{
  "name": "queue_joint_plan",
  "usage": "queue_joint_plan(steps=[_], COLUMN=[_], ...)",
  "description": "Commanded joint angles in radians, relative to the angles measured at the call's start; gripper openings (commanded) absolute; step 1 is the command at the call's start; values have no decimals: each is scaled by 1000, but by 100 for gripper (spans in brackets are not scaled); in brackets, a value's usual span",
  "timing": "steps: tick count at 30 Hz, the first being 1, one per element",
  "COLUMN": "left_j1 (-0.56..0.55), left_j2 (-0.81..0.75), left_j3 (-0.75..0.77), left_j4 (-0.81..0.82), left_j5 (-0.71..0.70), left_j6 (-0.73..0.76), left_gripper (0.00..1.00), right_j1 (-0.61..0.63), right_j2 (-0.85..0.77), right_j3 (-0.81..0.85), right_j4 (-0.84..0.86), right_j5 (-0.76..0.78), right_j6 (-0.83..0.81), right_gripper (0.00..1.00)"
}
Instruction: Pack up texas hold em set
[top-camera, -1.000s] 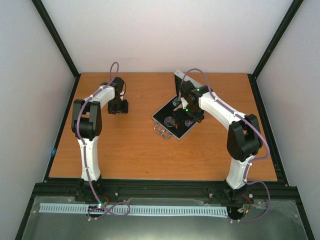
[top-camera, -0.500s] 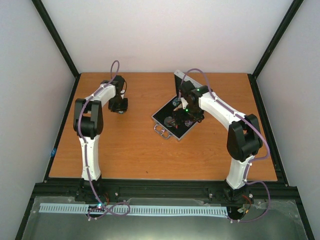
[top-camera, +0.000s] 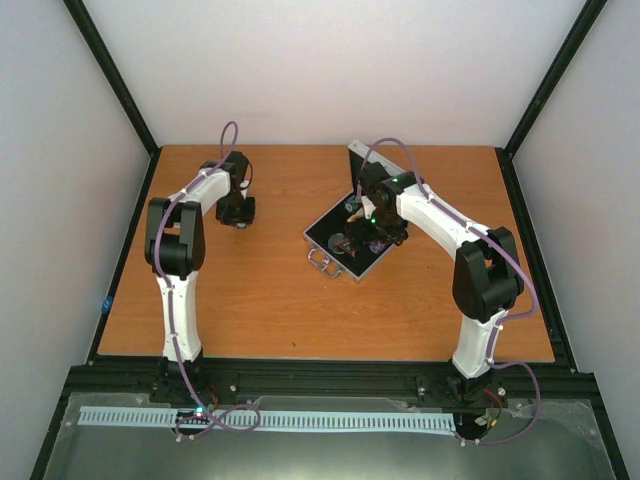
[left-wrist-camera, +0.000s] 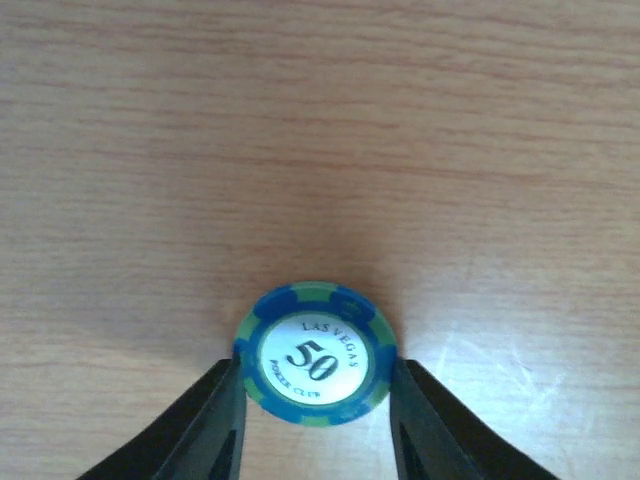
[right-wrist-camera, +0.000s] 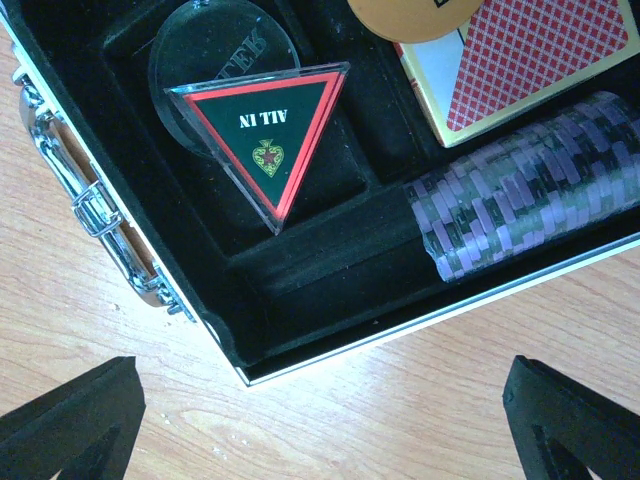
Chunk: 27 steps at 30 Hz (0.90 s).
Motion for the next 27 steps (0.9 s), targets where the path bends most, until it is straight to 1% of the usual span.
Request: queue_joint_plan(steps=[1, 8, 11, 12, 13, 15, 16, 19, 21, 27], left_j1=[8, 8, 8, 8, 8, 8, 9, 11, 19, 64], left_j2=[-76, -149, -164, -163, -160, -150, -142, -111, -96, -87], left_j3=[-2, 4, 1, 1, 4, 15, 23, 53, 52, -26], left_j4=[-35, -32, -32, -32, -31, -31, -33, -55, -55, -14], left_j5=[22, 69, 57, 45, 31, 4, -14, -58, -48, 8], left_j6=[4, 7, 7, 7, 7, 5, 1, -11, -24, -70], left_gripper=[24, 24, 25, 29, 38, 52, 61, 71, 74, 74], right_j1=[-7, -6, -7, -7, -7, -6, -6, -6, -7, -7], right_j2=[2, 0, -2, -4, -3, -5, -6, -10, -12, -21], right_j3=[6, 6, 5, 5, 6, 5, 5, 2, -3, -21], right_j4=[9, 11, 10, 10, 8, 8, 6, 2, 2, 6], right_j5=[-2, -4, -3, -5, -5, -5, -3, 2, 5, 6], right_j6=[6, 11, 12, 12, 12, 11, 11, 8, 8, 6], right_gripper=[100, 100, 100, 100, 100, 100, 100, 100, 100, 100])
